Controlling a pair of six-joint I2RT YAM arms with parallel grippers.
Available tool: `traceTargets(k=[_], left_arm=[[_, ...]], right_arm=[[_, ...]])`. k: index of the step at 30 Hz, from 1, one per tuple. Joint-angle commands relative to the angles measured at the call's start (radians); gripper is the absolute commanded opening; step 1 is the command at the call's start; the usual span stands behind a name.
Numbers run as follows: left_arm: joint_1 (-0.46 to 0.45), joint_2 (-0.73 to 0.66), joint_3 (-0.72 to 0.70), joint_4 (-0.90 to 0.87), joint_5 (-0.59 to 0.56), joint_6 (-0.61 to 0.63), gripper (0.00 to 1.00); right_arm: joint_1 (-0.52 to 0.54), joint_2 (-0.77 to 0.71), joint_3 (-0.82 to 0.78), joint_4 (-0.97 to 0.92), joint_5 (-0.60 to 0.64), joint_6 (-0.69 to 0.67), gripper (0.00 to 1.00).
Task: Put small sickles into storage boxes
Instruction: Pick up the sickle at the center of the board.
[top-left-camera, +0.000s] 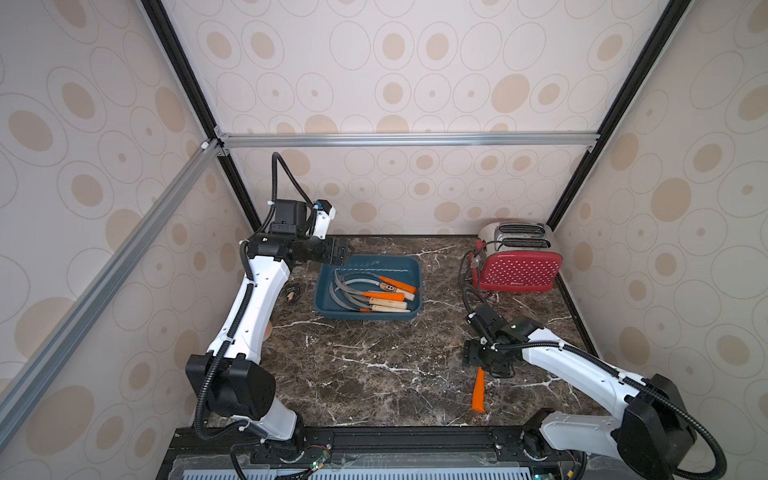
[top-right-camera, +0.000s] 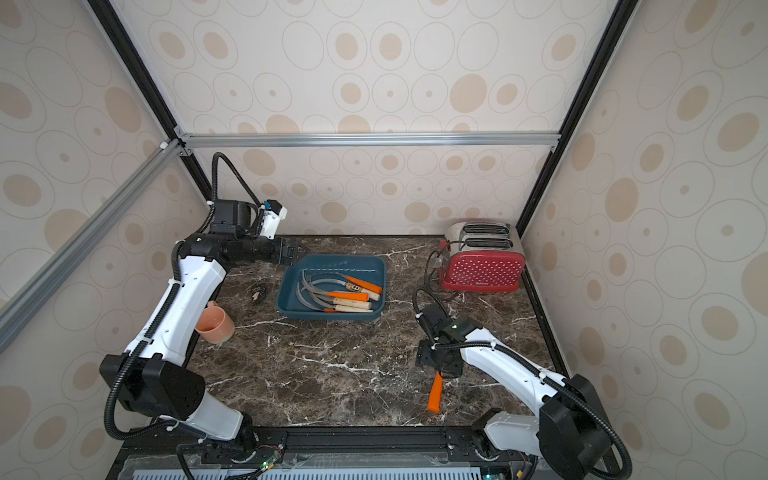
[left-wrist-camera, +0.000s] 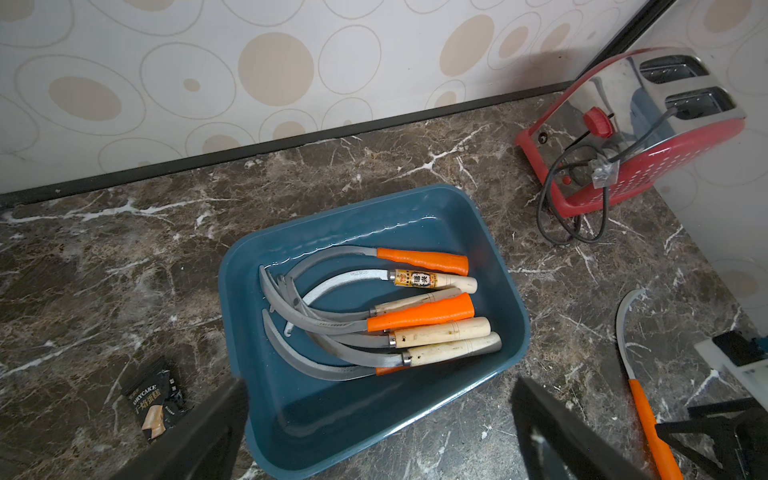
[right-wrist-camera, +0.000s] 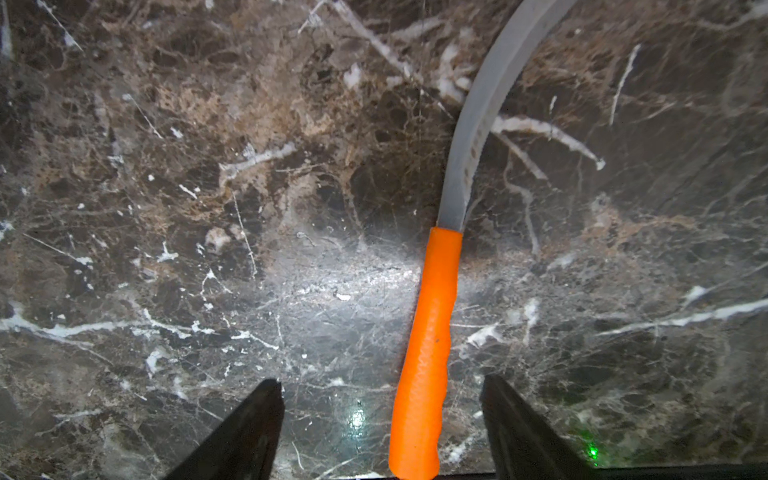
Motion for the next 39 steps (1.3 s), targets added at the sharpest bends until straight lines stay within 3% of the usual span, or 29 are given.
traceTargets(k=[1, 15, 26, 39], left_arm=[[-0.002, 0.013, 0.044, -0.038, -0.009, 0.053, 0.99], [-0.007, 0.028, 0.026, -0.048, -0.004, 0.098, 0.99], [-0.013, 0.035, 0.026, -0.046, -0.004, 0.102, 0.99], [-0.013, 0.037, 0.022, -0.046, 0.002, 0.116, 0.99]], right_arm=[[-0.005, -0.004, -0.029, -0.007, -0.020, 0.030, 0.77], [-0.005, -0.078, -0.172, 0.002, -0.083, 0.137, 0.68], [0.005, -0.035, -0.225, 0.050, -0.143, 0.155, 0.64], [0.073, 0.033, -0.223, 0.051, -0.112, 0.222, 0.60]])
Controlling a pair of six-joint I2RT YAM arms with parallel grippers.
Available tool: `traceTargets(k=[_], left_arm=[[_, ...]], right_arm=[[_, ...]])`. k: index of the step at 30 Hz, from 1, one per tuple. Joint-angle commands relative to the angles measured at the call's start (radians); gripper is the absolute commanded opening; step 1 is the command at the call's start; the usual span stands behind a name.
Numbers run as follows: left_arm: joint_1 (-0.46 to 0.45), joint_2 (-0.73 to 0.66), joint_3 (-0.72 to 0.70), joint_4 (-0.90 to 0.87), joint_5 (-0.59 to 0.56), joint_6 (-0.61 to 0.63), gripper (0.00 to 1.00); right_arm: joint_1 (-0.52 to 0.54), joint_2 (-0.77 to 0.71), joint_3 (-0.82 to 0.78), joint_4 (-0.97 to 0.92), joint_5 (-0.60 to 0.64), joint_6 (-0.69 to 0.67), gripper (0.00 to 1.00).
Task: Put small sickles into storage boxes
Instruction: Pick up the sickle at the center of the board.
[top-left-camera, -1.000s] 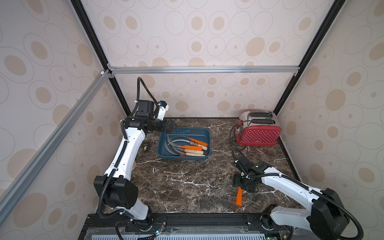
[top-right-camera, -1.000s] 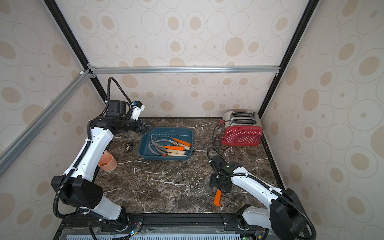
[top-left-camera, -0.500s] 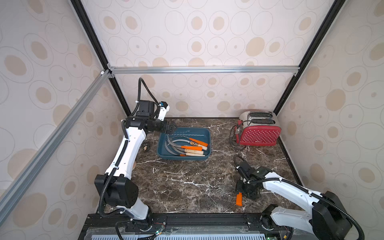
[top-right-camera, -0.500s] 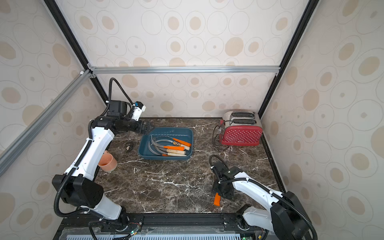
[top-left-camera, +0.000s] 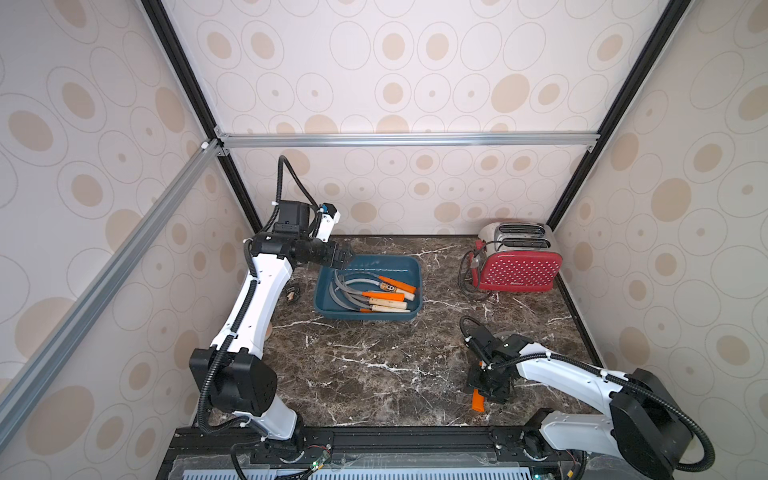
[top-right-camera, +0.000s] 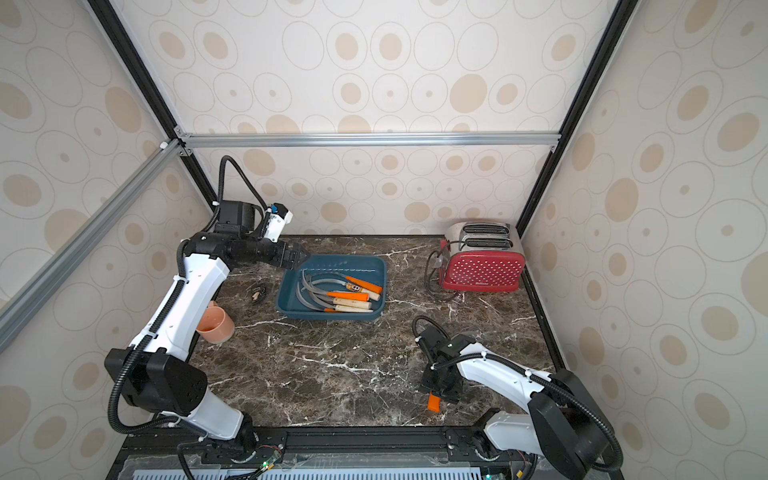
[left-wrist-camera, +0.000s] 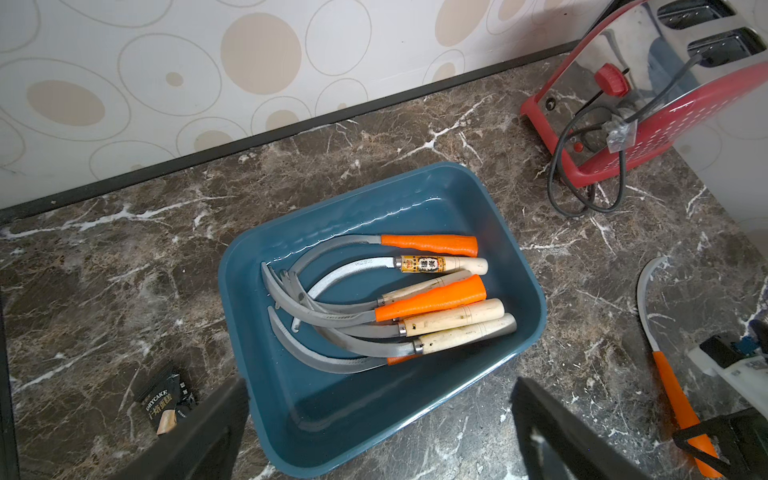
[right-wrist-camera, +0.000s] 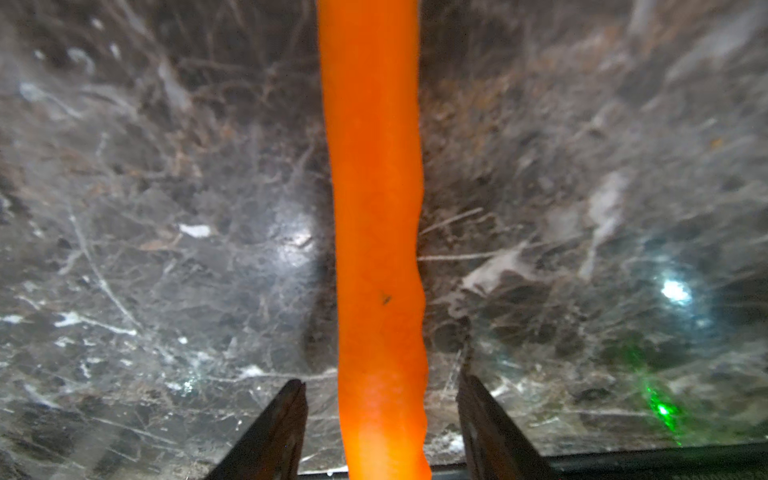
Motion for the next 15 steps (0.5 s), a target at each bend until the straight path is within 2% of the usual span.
traceTargets(k=[1, 15], left_arm=[[-0.004, 0.010, 0.018, -0.020, 0.005, 0.032, 0.99], [-0.002, -0.007, 0.000, -0.013, 0.018, 0.040, 0.99]], right_arm=[[0.014, 0.021, -0.010, -0.016, 0.027, 0.051, 0.60], [0.076, 0.075, -0.017, 0.042, 0.064, 0.148, 0.53]])
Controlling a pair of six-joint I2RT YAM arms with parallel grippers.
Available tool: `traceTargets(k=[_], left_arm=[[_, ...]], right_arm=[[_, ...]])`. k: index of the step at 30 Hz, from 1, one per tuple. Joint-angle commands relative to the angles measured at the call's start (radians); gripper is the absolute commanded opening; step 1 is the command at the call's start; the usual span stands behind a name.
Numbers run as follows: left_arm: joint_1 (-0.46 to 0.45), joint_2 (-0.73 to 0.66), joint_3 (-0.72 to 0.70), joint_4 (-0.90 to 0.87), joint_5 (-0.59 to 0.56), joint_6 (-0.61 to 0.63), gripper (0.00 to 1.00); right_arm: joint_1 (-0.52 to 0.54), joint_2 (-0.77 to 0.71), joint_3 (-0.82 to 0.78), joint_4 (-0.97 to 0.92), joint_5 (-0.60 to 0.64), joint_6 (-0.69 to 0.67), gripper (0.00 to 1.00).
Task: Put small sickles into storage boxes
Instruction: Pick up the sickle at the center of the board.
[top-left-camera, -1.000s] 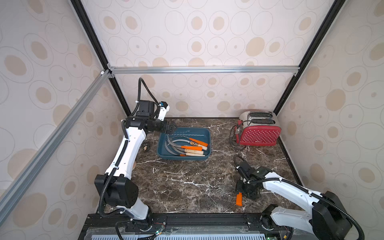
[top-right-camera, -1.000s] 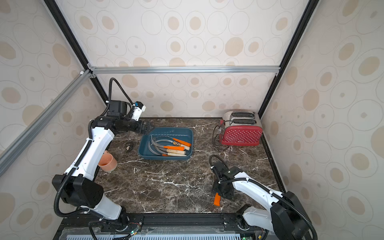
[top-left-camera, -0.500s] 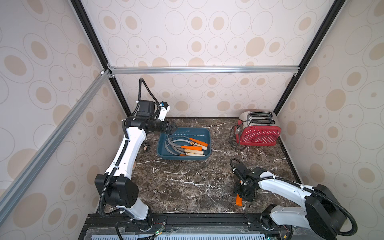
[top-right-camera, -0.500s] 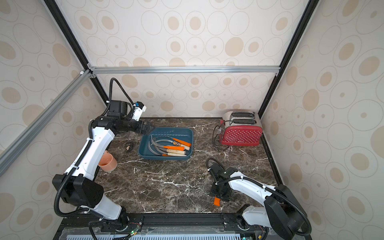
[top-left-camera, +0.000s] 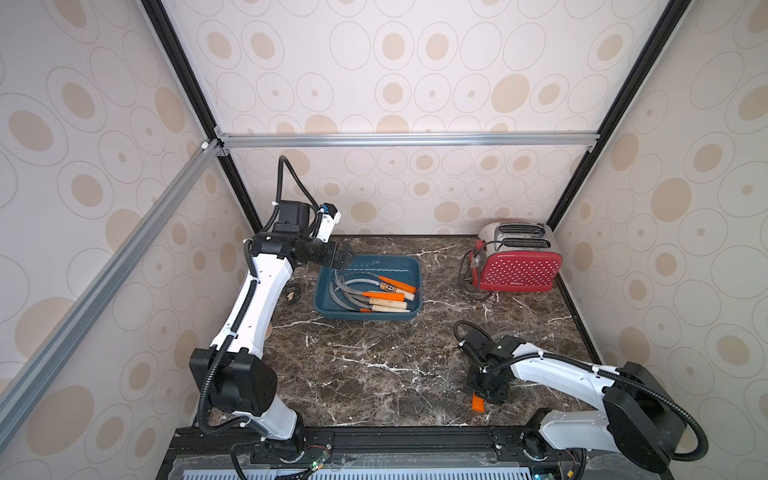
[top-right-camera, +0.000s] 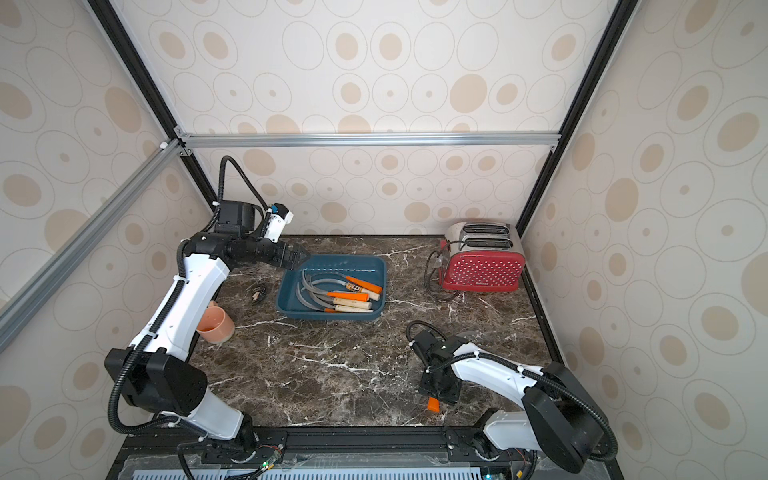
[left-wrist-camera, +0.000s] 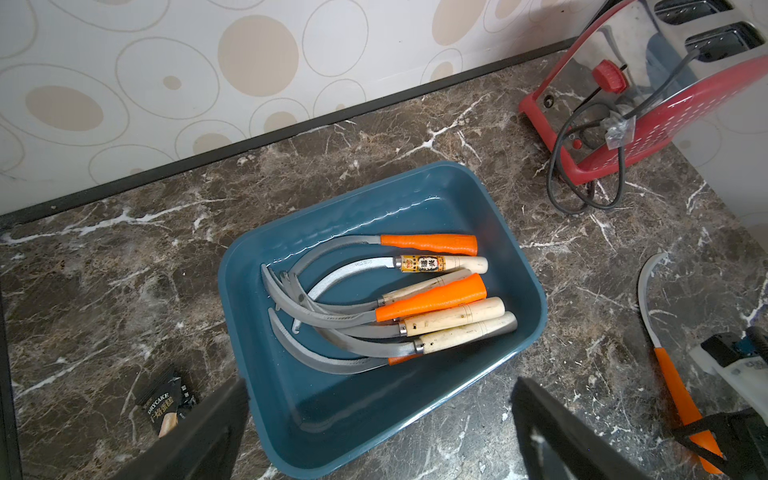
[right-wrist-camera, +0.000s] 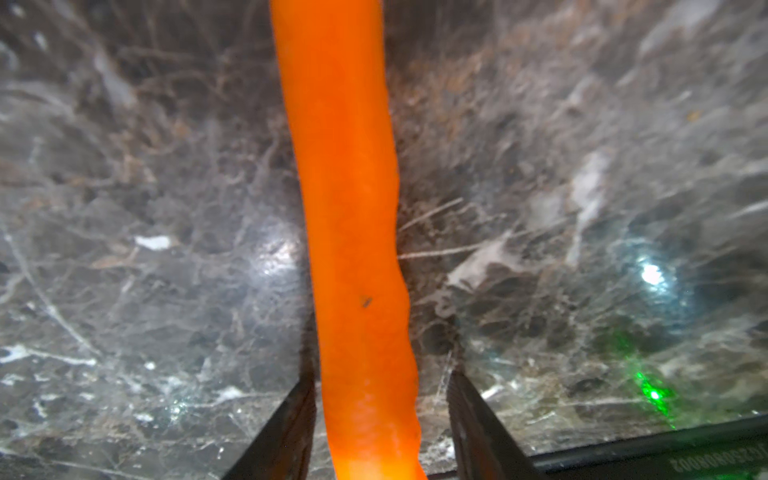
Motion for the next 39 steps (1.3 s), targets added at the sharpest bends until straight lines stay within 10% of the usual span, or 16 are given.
traceTargets(k=[1, 39], left_arm=[[-0.003, -0.008, 0.000, -0.012, 0.012, 0.029, 0.99], [-0.003, -0.031, -0.006, -0.010, 0.017, 0.036, 0.99]], right_arm=[[0.018, 0.040, -0.024, 0.040, 0.014, 0.059, 0.53], [0.037, 0.063, -0.061, 0.126, 0.061, 0.132, 0.49]])
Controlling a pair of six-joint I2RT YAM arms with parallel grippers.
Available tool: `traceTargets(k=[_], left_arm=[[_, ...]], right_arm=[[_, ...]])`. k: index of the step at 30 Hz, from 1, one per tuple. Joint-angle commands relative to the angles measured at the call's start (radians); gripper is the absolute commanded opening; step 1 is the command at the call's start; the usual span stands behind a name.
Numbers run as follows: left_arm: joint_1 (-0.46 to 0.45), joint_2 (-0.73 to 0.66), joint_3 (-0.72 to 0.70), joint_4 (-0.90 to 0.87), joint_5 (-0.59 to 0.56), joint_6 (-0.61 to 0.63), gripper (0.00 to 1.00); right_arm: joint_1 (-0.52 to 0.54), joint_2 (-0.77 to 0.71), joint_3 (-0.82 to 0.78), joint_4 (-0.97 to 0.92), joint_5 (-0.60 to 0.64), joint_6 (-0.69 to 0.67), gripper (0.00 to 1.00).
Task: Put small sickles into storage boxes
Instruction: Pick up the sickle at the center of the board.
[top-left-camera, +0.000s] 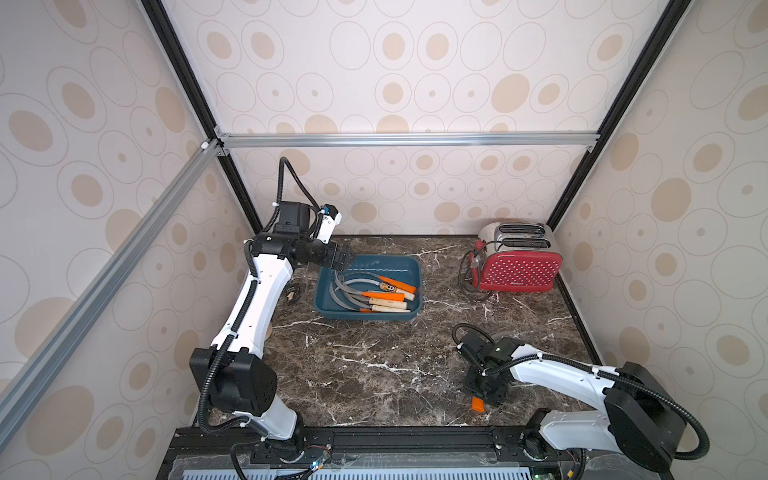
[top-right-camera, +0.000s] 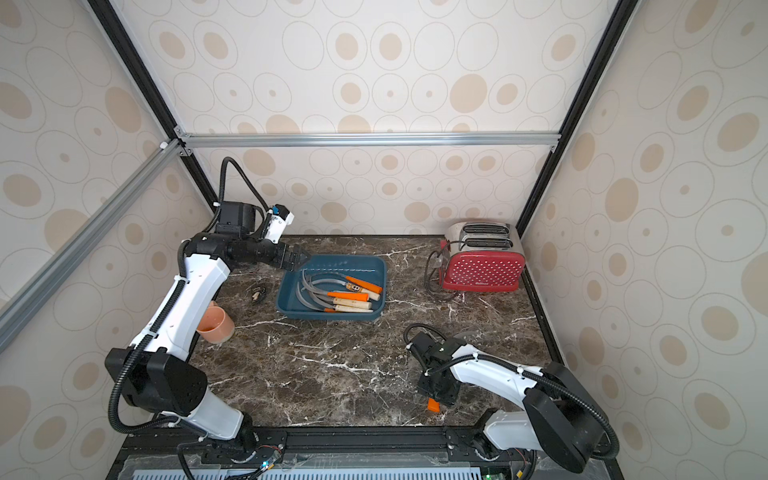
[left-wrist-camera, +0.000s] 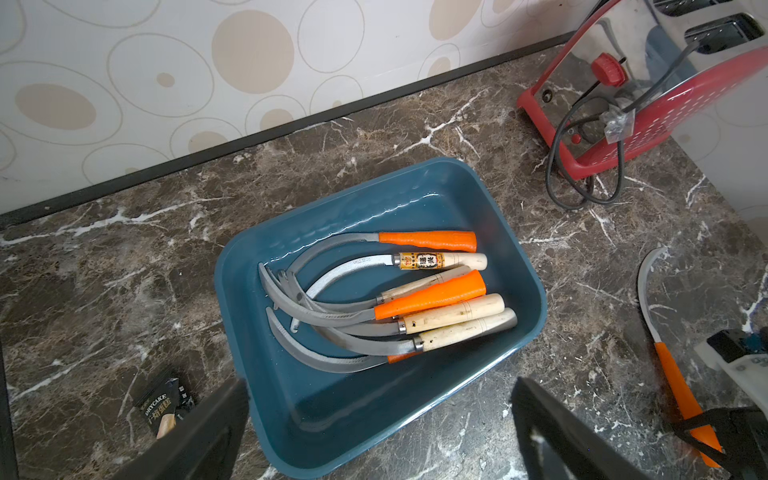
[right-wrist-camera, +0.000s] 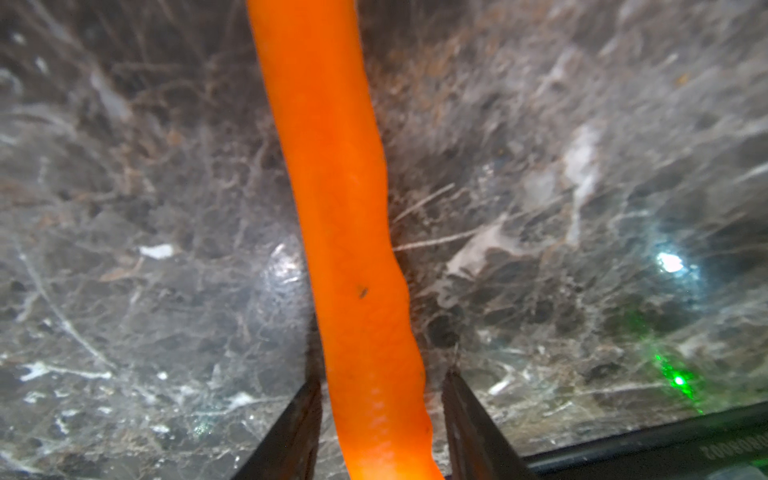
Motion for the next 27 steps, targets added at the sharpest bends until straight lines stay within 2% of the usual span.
traceTargets(k=[1, 15, 27], left_arm=[[-0.004, -0.031, 0.003, -0.013, 0.010, 0.025, 0.99], [-0.003, -0.034, 0.009, -0.019, 0.008, 0.029, 0.99], [-0.002, -0.032, 0.019, -0.023, 0.004, 0.031, 0.99]], right_arm=[[0.008, 0.058, -0.061, 0.110, 0.040, 0.032, 0.47], [0.009, 0.086, -0.032, 0.087, 0.073, -0.007, 0.22], [0.029, 0.079, 0.092, -0.040, 0.145, -0.128, 0.15]])
